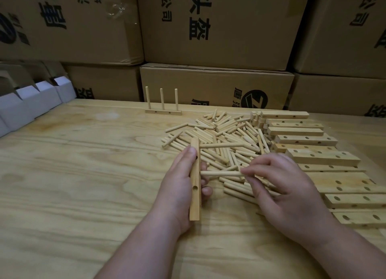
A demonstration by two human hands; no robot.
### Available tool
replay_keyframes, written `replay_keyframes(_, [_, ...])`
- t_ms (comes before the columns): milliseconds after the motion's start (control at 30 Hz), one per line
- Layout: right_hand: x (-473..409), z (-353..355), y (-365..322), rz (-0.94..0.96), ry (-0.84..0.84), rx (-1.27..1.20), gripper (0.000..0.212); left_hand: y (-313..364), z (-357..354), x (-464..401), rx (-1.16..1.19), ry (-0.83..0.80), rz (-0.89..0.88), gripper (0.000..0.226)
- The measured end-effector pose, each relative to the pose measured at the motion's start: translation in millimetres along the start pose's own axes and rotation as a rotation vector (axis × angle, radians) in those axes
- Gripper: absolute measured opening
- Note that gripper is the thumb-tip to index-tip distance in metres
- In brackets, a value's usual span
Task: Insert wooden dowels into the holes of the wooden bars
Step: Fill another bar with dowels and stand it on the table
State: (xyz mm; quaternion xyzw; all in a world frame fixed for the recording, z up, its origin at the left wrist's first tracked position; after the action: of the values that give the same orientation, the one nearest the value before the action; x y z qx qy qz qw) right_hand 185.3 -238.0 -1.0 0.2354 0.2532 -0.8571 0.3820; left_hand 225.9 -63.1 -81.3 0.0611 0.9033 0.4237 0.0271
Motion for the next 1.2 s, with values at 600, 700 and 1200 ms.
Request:
replay_keyframes(600, [2.6, 4.7, -1.4, 0.067, 0.089, -0.092, 0.012, -4.2, 7.4, -3.7, -0.045, 0.008, -0.004, 0.028])
replay_keyframes(700, [3.1, 5.7, -1.4, 0.061, 0.113, -0.094, 0.015, -4.0, 6.0, -3.5, -0.057, 0.001, 0.001, 0.026])
replay_keyframes(1200, [1.8, 4.2, -1.1, -0.002, 0.082, -0.076, 0.016, -3.9, 4.8, -2.8, -0.056, 0.001, 0.007, 0.024])
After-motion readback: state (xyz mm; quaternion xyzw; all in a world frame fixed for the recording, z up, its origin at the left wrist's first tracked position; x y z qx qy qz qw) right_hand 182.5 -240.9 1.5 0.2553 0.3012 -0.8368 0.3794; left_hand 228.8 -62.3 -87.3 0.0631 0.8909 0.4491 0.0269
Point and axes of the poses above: each hand's wrist, its own x-axis away from the middle knuckle, its own z-axis out of the back of the hand, y = z × x, the point moved 8 cm from there along -x, towards the middle knuckle, and after that the axes turned 13 degrees about -y, right-handed, at the moved point
